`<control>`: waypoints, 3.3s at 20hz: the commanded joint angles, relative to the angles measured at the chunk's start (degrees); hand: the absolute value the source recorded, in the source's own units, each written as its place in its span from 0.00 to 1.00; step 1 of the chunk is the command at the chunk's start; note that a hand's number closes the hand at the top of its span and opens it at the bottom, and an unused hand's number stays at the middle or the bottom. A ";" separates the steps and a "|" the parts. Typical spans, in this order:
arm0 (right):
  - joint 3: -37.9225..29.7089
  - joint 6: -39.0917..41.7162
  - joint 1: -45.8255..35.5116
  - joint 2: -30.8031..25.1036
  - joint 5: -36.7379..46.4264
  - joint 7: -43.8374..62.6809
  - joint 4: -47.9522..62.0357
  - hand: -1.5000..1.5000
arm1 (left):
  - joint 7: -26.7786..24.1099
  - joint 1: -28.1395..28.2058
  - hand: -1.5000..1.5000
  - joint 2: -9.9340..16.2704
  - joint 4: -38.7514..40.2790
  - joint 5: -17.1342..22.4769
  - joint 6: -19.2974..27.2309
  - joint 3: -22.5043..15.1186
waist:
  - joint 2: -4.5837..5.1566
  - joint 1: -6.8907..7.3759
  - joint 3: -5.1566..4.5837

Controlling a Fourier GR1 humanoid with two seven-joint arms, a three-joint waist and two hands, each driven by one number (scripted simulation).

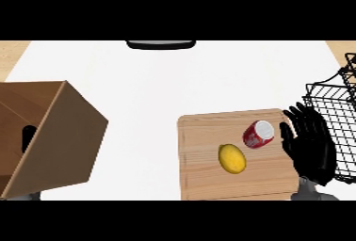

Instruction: Pick the can from the cutting board and place it in the tiered basket

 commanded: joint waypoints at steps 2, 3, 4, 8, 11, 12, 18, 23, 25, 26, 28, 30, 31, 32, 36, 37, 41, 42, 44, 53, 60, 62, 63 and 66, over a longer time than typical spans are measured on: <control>4.41 -8.97 7.90 -6.72 15.27 3.98 4.94 0.00 | -1.61 3.50 0.50 0.38 1.53 2.04 -1.19 2.23 | 0.49 1.11 -1.06; 6.50 -10.56 8.00 -8.96 19.78 5.19 6.26 0.00 | -1.62 2.46 0.50 0.60 2.39 1.64 -1.49 2.20 | 0.89 1.35 -1.21; 6.54 -10.52 8.94 -12.91 21.94 8.19 7.61 0.00 | -0.30 2.64 0.50 -0.42 1.23 2.08 -0.71 1.88 | 0.86 1.66 -1.17; 10.42 -10.19 9.34 -20.61 27.54 20.97 3.44 0.00 | -1.20 3.75 0.50 1.89 0.84 3.19 -3.04 4.17 | 0.17 1.04 -1.01; 14.37 -1.60 6.00 -25.65 25.96 31.80 -2.52 0.00 | -1.25 2.50 0.50 0.45 3.25 2.78 -3.20 3.57 | 0.23 0.30 -1.01; 15.15 0.64 6.04 -26.74 25.08 34.36 -4.13 0.00 | -0.71 4.30 0.50 2.26 0.59 3.72 -3.74 5.07 | -0.03 1.04 -0.93; 14.34 5.26 -4.77 -30.10 21.21 52.45 -12.90 0.00 | -2.77 5.49 0.50 0.73 1.95 2.42 -4.05 5.65 | 0.07 0.37 -0.77; 13.54 10.24 -10.96 -30.81 16.16 62.59 -10.85 0.00 | -4.00 4.55 0.50 0.52 4.53 2.22 -6.33 6.48 | 0.25 0.36 -0.73; 15.12 10.82 -9.67 -30.02 15.79 64.93 -12.69 0.00 | -5.97 6.59 0.50 -0.13 5.17 1.99 -6.72 6.85 | 0.17 0.15 -0.74; 14.20 11.70 -11.20 -28.52 15.38 62.38 -7.61 0.00 | -2.93 8.03 0.50 -0.53 -0.77 0.85 -4.15 6.03 | 0.18 0.74 -0.64; 14.53 12.99 -12.35 -31.27 13.83 71.13 -13.70 0.00 | -2.49 5.57 0.50 0.44 2.40 2.23 -6.82 7.41 | 0.11 0.03 -0.71; 15.00 13.79 -11.60 -31.24 16.50 69.60 -10.42 0.00 | -3.99 3.10 0.50 0.83 5.55 2.15 -8.24 9.00 | 0.23 -0.17 -0.69; 12.74 15.51 -12.23 -33.72 14.14 72.16 -11.68 0.00 | -3.53 4.79 0.50 0.90 4.48 0.53 -6.44 8.62 | 0.16 -0.19 -0.69; 14.89 14.27 -13.29 -30.62 16.65 71.24 -8.80 0.00 | -4.42 1.66 0.50 -3.05 7.12 -0.97 -4.97 6.44 | 0.31 -0.21 -0.69; 11.31 16.54 -7.50 -33.38 16.37 68.96 -9.64 0.00 | -5.30 3.28 0.50 -1.73 7.72 0.33 -7.82 8.96 | 0.24 -0.64 -0.67; 11.13 16.83 -6.82 -32.32 15.31 68.75 -8.97 0.00 | -3.79 5.44 0.50 -0.41 5.34 1.27 -8.68 9.81 | 0.20 -0.32 -0.65; 10.42 17.89 -6.25 -30.72 14.40 70.99 -11.79 0.00 | -2.28 1.74 0.50 -2.50 5.93 -0.93 -7.28 9.21 | 0.19 -0.48 -0.66; 10.84 17.35 -6.12 -29.42 14.67 71.26 -12.55 0.00 | -2.75 5.10 0.50 -1.63 3.13 -0.12 -8.59 10.08 | 0.14 -0.16 -0.65; 10.61 19.31 -4.08 -28.33 16.17 65.52 -7.99 0.00 | -2.76 4.70 0.50 -3.54 2.68 -1.57 -7.35 8.85 | 0.21 -0.14 -0.63; 10.49 17.81 -2.80 -24.13 20.99 61.81 -7.01 0.00 | -6.30 7.17 0.50 -4.26 5.46 -3.02 -9.34 11.16 | 0.23 -0.08 -0.66; 9.83 18.36 -8.34 -22.13 21.17 68.30 -8.45 0.00 | 1.39 2.73 0.50 -3.92 1.81 -3.33 -9.14 12.35 | 0.15 -0.20 -0.67; 10.60 17.53 -6.69 -19.97 24.47 62.06 -4.38 0.00 | -2.80 6.87 0.50 -5.48 1.72 -4.70 -9.30 11.69 | 0.18 0.05 -0.65; 11.96 16.26 -5.81 -18.84 26.24 61.52 -5.02 0.00 | 0.60 3.69 0.50 -2.66 3.00 -0.84 -12.38 14.88 | 0.20 -0.08 -0.65; 9.03 19.98 -9.26 -19.90 25.06 59.19 1.25 0.00 | -1.22 2.38 0.50 -5.93 4.70 -4.21 -10.78 12.47 | 0.25 -0.05 -0.65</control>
